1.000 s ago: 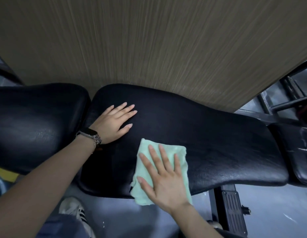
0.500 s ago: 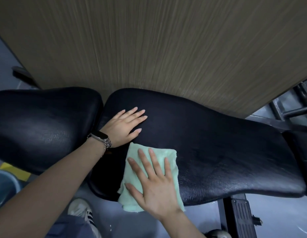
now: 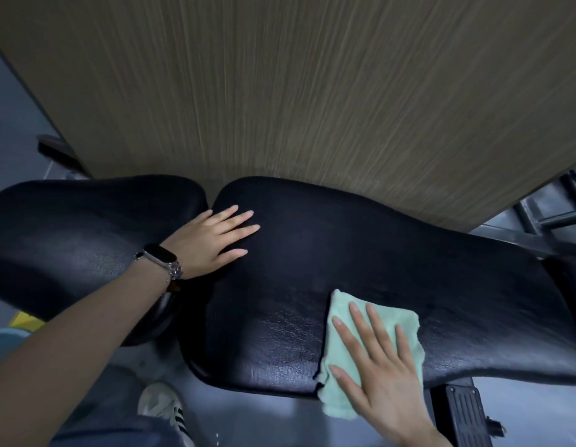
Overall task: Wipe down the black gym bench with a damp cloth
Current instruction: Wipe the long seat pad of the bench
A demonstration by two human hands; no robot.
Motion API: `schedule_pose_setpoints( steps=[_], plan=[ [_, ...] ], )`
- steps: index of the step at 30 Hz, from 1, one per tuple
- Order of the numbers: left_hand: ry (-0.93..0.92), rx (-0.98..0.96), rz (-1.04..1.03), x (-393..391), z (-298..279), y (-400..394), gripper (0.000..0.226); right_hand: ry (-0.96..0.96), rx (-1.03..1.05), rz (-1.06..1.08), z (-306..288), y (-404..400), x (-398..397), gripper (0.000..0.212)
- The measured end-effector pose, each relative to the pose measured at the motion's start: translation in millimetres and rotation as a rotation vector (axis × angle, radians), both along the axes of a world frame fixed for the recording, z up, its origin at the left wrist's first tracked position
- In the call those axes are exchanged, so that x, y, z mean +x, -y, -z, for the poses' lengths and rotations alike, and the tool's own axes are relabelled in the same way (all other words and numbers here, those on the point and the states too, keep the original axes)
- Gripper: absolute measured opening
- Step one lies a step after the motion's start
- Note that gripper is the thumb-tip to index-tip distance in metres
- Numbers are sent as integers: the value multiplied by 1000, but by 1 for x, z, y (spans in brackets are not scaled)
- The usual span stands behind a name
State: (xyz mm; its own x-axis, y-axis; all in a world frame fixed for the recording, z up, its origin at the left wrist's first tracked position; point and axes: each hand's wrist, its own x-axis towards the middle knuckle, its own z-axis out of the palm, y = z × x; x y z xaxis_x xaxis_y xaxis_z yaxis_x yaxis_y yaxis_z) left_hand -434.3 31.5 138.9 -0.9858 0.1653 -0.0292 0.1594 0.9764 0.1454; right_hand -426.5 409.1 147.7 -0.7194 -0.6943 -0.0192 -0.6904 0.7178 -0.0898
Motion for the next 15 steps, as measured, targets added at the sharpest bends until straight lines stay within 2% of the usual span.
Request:
schedule_pose_setpoints(
  steps=[8, 15],
  plan=[
    [7, 47, -173, 33, 1, 48, 72, -34, 5, 40, 4, 12, 6, 61],
    [-14, 68, -201, 40, 5, 62, 65, -45, 2, 8, 7, 70, 28, 62]
  ],
)
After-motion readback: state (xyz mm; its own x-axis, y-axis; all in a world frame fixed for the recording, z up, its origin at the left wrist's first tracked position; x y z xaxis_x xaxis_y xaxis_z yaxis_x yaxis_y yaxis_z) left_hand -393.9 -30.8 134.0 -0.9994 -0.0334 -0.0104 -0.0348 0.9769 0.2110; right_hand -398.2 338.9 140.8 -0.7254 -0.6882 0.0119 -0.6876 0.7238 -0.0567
